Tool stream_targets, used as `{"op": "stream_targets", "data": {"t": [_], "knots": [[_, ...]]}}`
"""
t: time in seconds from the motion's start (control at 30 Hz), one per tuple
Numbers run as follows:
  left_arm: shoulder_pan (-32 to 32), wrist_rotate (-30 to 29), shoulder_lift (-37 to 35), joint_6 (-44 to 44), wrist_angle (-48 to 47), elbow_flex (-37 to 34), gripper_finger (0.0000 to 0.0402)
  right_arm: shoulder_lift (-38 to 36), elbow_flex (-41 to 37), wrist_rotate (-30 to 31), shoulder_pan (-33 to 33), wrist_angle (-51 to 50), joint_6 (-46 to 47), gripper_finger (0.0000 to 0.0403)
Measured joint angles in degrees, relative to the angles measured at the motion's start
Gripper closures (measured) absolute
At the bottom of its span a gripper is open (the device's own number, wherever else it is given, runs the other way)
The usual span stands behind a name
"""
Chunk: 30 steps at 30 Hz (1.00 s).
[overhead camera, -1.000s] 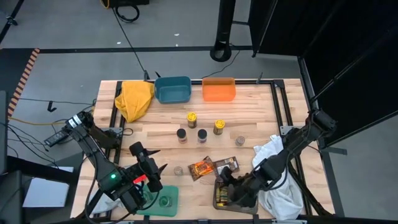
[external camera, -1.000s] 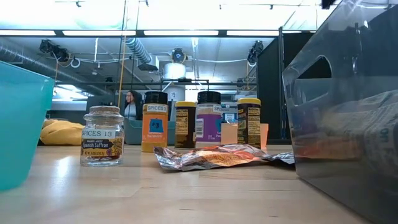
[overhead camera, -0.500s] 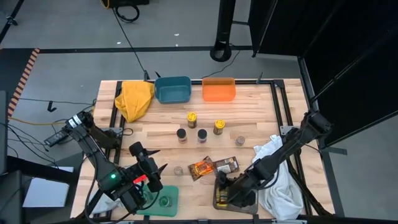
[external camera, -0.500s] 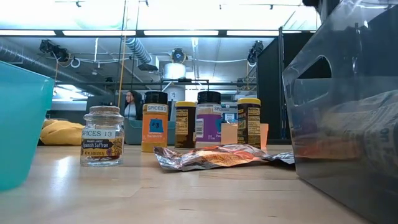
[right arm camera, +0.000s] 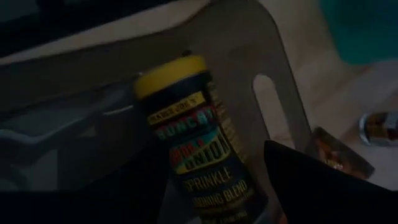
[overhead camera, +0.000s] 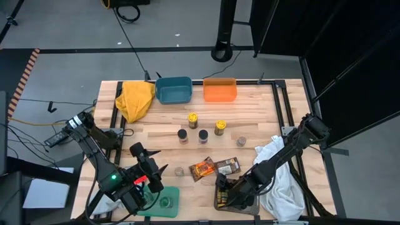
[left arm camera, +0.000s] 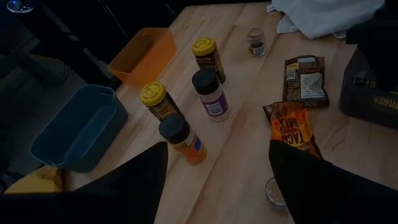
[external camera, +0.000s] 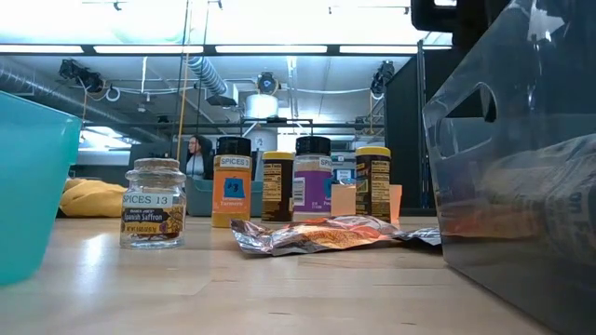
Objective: Sort spices by type
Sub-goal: Put the bottom right yellow seasoning bottle into the black bin
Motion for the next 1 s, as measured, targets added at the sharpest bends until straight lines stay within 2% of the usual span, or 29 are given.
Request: {"op": "stream_targets", "data": {"t": [0.2,0.53,0.8,0.87,1.0], "knots": [[0.00,-0.02,0.00,-0.02,-0.04,0.00,0.0117,2.80,0.04,-2.52,0.00,0.37,-2.09,0.0138],[0.00,-0.01,0.00,-1.05,-0.11,0.00,0.0117,5.57,0.00,0.81,-1.27,0.32,-5.18,0.0144],[0.00,-0.02,0.00,-1.11,-0.08,0.00,0.0117,5.57,0.00,1.21,-1.70,0.29,-5.35,0.0208],[0.00,0.00,0.00,-1.11,-0.08,0.00,0.0117,5.57,0.00,1.32,-1.70,0.29,-5.35,0.0211],[0.00,-0.04,0.00,-1.12,-0.08,0.00,0.0117,5.43,0.00,7.06,-1.60,0.44,-3.92,0.0211]]}}
